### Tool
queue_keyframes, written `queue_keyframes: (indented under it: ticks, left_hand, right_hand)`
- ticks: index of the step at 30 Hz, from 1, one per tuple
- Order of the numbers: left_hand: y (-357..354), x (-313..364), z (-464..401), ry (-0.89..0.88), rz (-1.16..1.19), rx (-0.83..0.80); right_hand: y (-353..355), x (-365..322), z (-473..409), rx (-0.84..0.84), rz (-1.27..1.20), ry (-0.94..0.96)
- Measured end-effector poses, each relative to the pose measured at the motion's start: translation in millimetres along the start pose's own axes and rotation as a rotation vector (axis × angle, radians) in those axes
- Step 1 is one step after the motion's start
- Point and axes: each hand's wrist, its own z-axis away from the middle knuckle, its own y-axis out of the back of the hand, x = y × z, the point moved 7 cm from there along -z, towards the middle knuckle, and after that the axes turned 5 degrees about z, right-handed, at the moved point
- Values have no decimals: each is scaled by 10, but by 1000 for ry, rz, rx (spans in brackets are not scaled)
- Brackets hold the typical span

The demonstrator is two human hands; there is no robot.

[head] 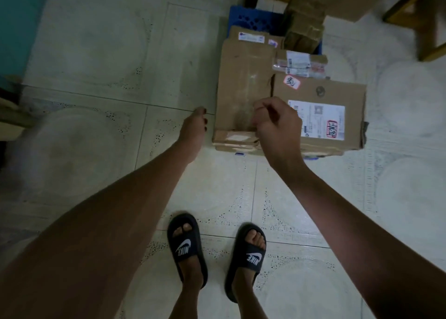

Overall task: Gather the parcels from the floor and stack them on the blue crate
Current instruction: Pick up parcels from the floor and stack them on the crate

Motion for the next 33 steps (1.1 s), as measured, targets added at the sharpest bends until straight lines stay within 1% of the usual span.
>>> queue_keyframes:
  ticks: [4,12,18,20,23,27,33]
  left_hand:
    - [-65,230,-42,-45,62,-18]
    - [-343,439,1,-50,-37,-105]
    - [-328,471,8,-96,-80,-115]
    - [-318,479,15,-84,-70,-129]
    - [-231,456,-27,-29,-34,-91]
    - [-91,426,-81,-1,-13,-50]
    - [-210,377,50,8,-93,-201]
  right_hand:
    - [202,168,-3,19,-18,-28]
    - [373,314,-74,22,21,-48]
    - [380,346,-127,15,43,-75]
    - [369,344,-143,-1,62,-77]
    - [356,312,-190,-7,95,-64]
    - [279,167,-242,-34,131,-18]
    - [-2,-99,-258,-84,189,60]
